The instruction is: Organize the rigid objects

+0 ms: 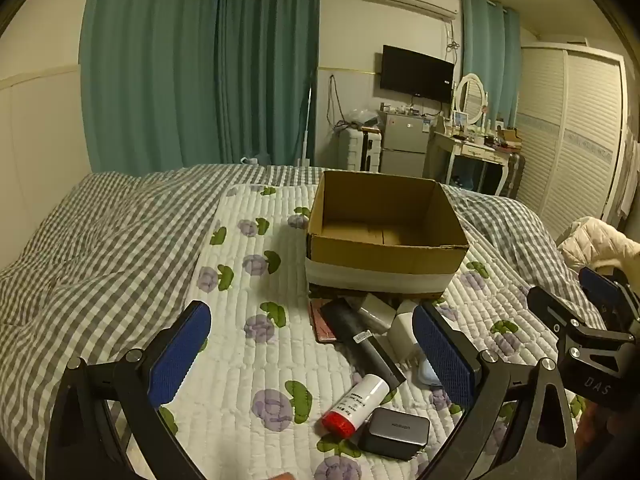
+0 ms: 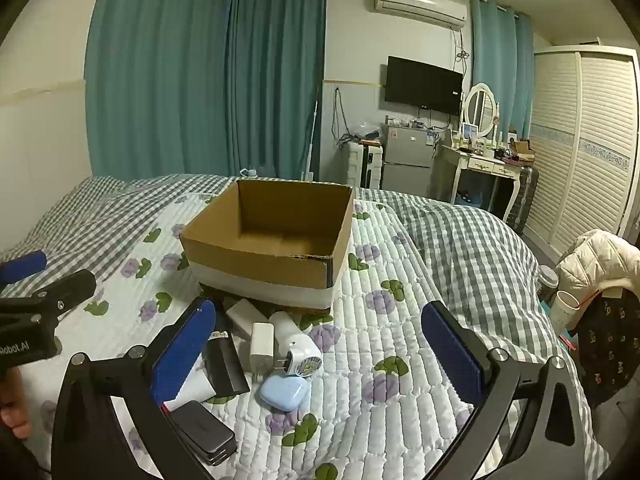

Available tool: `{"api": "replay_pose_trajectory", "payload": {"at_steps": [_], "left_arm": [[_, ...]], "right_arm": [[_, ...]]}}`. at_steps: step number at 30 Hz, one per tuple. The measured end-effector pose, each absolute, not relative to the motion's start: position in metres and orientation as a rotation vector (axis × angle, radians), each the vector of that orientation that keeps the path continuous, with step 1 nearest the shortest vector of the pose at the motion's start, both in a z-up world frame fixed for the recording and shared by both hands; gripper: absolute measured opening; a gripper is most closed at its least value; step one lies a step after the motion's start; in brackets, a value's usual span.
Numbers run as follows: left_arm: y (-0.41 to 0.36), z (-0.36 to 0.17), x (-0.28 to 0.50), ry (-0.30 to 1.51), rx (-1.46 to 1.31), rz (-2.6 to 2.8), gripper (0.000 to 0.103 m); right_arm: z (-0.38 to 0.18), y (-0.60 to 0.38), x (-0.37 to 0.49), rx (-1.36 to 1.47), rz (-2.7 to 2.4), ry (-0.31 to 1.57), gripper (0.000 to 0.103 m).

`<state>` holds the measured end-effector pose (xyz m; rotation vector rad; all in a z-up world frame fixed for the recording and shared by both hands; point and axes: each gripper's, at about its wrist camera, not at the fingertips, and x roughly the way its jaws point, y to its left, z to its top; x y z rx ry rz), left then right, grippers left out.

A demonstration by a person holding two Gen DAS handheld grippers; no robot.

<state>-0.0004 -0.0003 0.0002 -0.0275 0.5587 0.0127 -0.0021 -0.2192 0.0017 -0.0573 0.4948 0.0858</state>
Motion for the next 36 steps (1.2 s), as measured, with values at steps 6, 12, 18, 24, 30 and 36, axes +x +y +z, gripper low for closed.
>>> {"api": "replay_pose_trajectory", "payload": {"at_steps": [6,12,18,24,30,36], "left_arm": [[0.0014,0.0017,-0.0033,0.557,-0.043,0.017,0.103],[0.0059,-0.0005,-0.0023,0.558,-0.033,0.012,0.103],[0.0018,0.0006,0.0002,0.551,-0.013,0.027,0.103],[-0.0013,0.0012,-0.0013,0.544,-0.004,0.032,0.103],[-0.0016,0.0024,0.0002,0.546,0.006,0.040,0.103],[0.0005,0.0021,0.0003,0.540,0.009,0.047,0.103]], "right_arm": [[-0.0001,-0.2150,0.0022,-0.059,0.086,0.507,0.103],[-0.0070,-0.2106,0.0012,-0.065,0.090,0.508,0.103],[-0.0049,-0.2116,0.0032,-0.066,0.102,0.517,0.103],[-0.0039,-0.2096,0.0018,-0.080,0.111,0.524,0.103],[-0.0049,-0.2110,0.0023,-0.078,0.113,0.525,0.103],[-0.0060,-0.2094,0.0033,-0.084,0.120,0.535,0.103]]}}
